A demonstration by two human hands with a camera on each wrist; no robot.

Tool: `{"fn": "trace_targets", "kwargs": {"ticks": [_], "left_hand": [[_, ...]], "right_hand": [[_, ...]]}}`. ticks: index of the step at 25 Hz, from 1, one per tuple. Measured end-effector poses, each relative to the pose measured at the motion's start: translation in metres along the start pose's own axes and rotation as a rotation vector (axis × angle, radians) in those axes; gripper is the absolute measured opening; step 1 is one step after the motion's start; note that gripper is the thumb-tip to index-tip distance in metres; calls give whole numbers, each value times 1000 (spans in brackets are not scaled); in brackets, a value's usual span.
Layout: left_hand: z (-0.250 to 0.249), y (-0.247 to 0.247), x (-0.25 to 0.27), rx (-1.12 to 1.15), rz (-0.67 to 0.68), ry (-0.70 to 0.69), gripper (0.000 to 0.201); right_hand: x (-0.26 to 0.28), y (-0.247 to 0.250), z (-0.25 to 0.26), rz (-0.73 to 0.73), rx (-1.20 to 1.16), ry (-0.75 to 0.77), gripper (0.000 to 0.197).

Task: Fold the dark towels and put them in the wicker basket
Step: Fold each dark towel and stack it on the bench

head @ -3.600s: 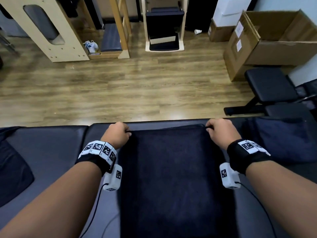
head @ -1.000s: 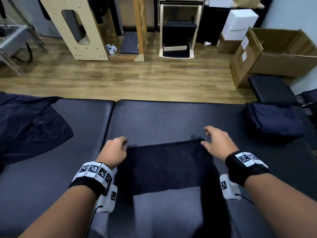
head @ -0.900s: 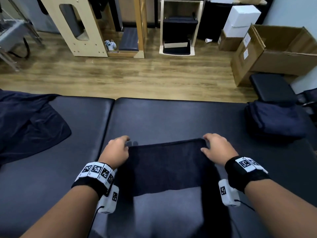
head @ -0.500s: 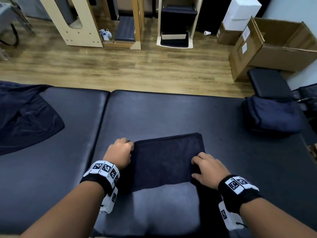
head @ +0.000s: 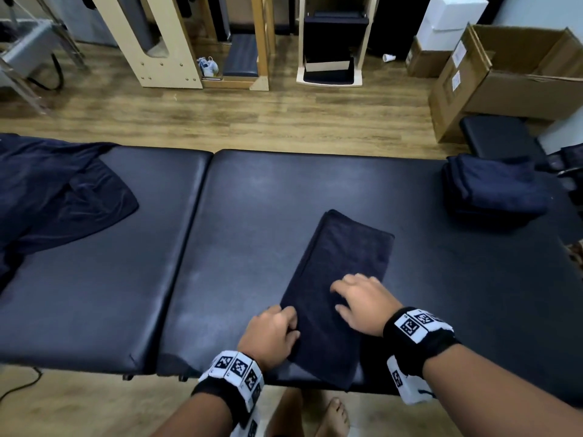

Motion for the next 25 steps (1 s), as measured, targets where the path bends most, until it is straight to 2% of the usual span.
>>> {"fn": "trace_targets", "kwargs": {"ticks": [2, 6, 8, 10, 12, 13, 15, 16, 20, 23, 25], "left_hand": [[-7, -8, 11, 0, -14, 9, 20], [3, 0, 25, -348, -25, 43, 23], [-3, 3, 27, -267, -51, -56, 20], [-16, -1, 27, -234, -5, -221, 32], [-25, -11, 24, -396, 82, -363, 51], [-28, -13, 22, -483, 109, -373, 58], [-30, -17, 19, -568, 130, -404, 62], [-31, -18, 19, -590, 121, -440, 57], [-37, -10, 10, -577, -26, -520, 24], [-45, 8, -7, -521, -18, -439, 27], [-51, 29, -29, -421, -17, -312, 23]], "right_hand": [[20, -12, -2, 35, -6, -9, 40], [49, -21, -2, -34, 28, -53, 53], [59, -27, 14, -38, 50, -11, 52], [72, -37, 28, 0, 63, 3, 58], [82, -45, 35, 28, 67, -22, 70], [85, -46, 38, 34, 77, -34, 72], [89, -49, 42, 63, 109, -28, 64], [90, -51, 45, 83, 122, -15, 58], [82, -39, 42, 72, 89, -23, 32], [67, -12, 23, -44, -34, -102, 28], [61, 4, 9, -119, -94, -152, 25]]}}
Point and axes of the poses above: each hand's wrist, its own x-axis away from the middle knuckle, its own y-axis out of the back of the hand, z = x × y, the point moved 5 cm from there along -x, towards the middle knuckle, and after that the axes turned 8 degrees about -z, right-handed, at the moved point
